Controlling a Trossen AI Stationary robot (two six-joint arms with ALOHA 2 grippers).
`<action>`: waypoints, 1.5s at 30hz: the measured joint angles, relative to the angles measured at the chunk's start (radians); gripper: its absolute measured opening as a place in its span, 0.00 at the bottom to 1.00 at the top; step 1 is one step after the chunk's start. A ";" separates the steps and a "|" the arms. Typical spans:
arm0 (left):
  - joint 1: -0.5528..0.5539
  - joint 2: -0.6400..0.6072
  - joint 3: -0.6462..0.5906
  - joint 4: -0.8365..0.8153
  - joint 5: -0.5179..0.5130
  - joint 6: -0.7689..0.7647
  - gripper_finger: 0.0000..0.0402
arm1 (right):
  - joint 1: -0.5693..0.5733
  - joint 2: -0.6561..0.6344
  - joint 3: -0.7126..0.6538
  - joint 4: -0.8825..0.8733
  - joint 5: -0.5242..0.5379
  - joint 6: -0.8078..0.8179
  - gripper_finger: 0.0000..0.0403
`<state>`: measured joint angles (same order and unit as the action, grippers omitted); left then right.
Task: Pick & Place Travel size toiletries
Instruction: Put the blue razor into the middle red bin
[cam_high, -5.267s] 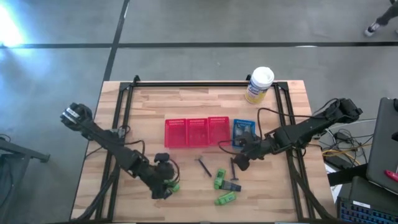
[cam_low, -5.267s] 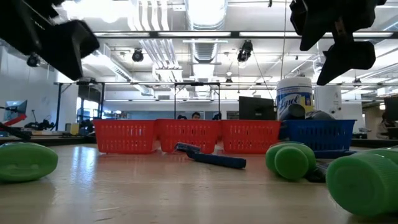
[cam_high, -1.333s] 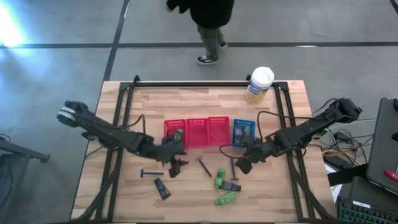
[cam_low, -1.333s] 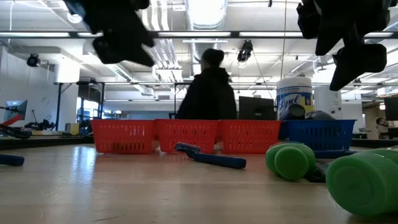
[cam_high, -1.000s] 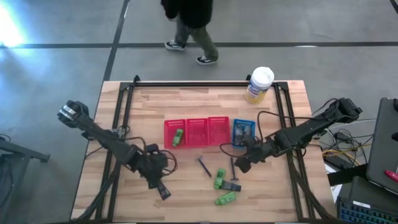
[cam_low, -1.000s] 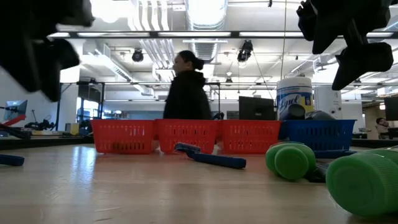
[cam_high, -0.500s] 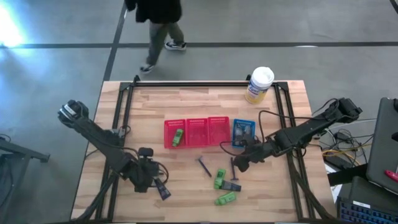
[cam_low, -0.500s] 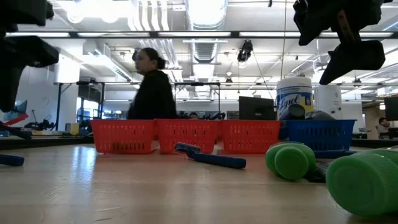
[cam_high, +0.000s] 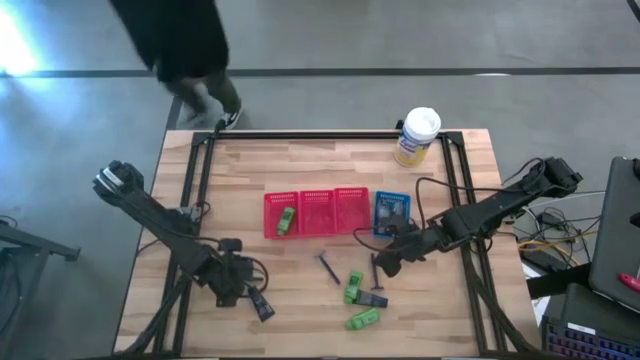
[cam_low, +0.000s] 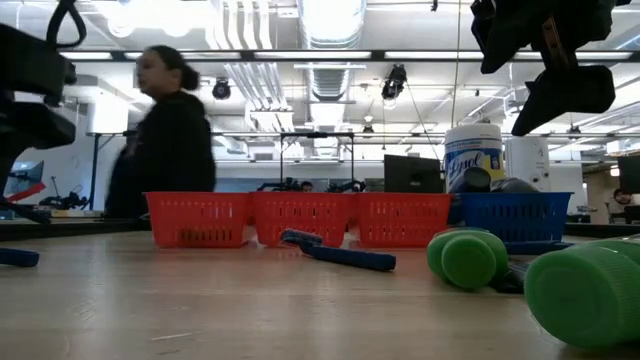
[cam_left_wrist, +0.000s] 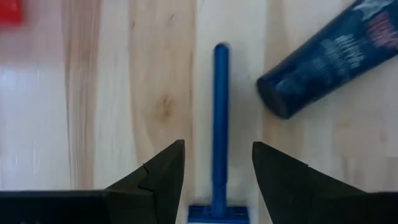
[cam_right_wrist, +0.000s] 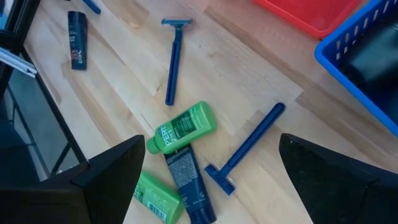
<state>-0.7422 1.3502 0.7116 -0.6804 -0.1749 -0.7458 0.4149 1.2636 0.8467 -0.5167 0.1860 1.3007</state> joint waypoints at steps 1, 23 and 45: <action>0.000 0.000 -0.007 0.000 0.000 -0.009 0.48 | 0.000 0.000 0.000 0.000 0.000 -0.003 0.91; 0.002 0.000 -0.080 0.077 -0.038 -0.009 0.31 | 0.000 0.000 0.000 -0.002 0.000 -0.015 0.91; 0.031 0.001 -0.013 0.123 -0.107 -0.281 0.08 | 0.000 0.000 0.000 -0.002 -0.001 -0.018 0.91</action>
<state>-0.7116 1.3514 0.6986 -0.5569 -0.2823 -1.0263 0.4148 1.2636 0.8467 -0.5182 0.1853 1.2827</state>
